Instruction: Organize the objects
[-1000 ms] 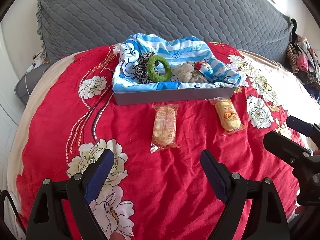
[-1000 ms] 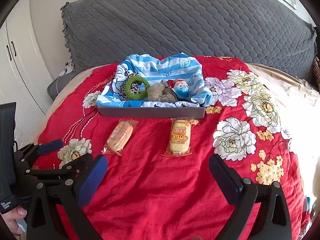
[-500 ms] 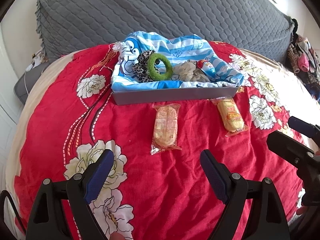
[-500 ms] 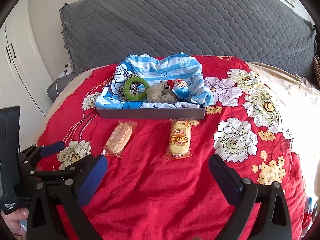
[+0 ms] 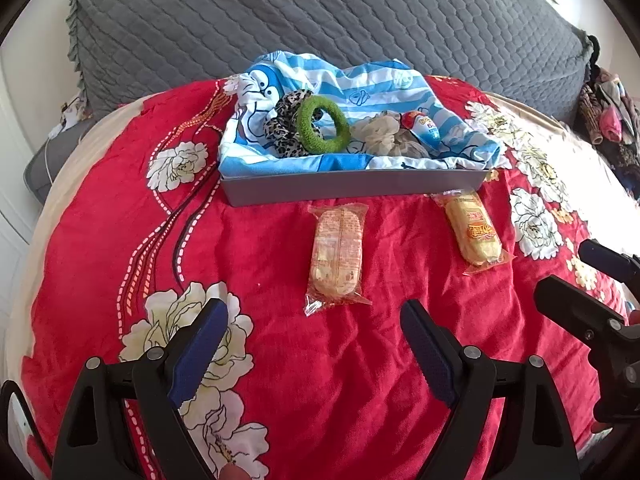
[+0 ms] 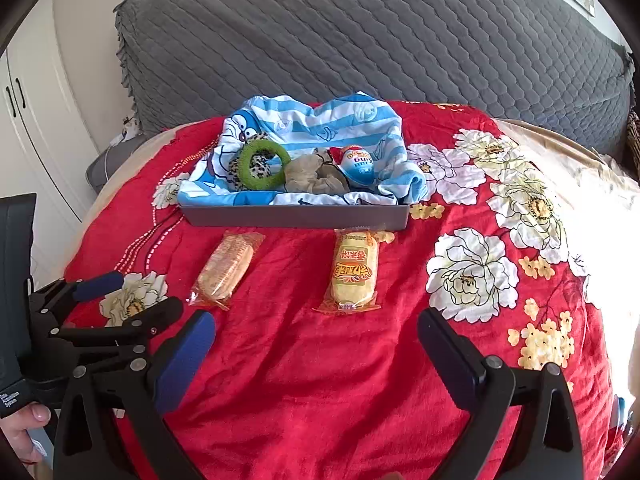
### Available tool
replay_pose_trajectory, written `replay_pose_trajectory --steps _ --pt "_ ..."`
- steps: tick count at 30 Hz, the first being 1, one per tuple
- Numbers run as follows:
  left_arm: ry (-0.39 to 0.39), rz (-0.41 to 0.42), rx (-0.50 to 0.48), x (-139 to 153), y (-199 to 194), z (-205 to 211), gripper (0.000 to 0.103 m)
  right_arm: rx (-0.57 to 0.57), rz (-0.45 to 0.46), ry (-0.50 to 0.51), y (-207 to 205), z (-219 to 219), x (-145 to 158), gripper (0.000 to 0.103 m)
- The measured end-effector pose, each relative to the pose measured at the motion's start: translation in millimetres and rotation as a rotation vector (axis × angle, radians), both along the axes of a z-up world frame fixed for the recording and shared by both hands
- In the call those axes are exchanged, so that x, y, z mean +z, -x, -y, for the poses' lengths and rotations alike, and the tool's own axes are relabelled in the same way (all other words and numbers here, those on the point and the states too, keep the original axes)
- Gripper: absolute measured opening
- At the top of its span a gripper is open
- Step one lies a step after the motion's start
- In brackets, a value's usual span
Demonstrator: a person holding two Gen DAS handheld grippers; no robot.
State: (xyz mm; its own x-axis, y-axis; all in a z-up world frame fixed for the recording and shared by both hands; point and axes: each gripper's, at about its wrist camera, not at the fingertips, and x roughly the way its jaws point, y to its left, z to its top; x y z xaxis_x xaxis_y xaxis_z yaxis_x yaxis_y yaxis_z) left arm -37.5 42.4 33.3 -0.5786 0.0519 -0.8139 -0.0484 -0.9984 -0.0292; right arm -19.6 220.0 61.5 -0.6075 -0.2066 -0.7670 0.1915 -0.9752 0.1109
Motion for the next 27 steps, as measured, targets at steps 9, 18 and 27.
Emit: replay_pose_trajectory --steps 9,18,27 --pt "-0.014 0.018 0.001 -16 18 0 0.089 -0.012 0.027 -0.016 15 1 -16 0.102" --pt "-0.031 0.041 0.005 -37 41 0 0.089 -0.022 0.046 -0.038 37 0 -33 0.102" --pt "-0.041 0.064 0.016 -54 56 5 0.089 -0.038 0.06 -0.034 54 -3 -45 0.102"
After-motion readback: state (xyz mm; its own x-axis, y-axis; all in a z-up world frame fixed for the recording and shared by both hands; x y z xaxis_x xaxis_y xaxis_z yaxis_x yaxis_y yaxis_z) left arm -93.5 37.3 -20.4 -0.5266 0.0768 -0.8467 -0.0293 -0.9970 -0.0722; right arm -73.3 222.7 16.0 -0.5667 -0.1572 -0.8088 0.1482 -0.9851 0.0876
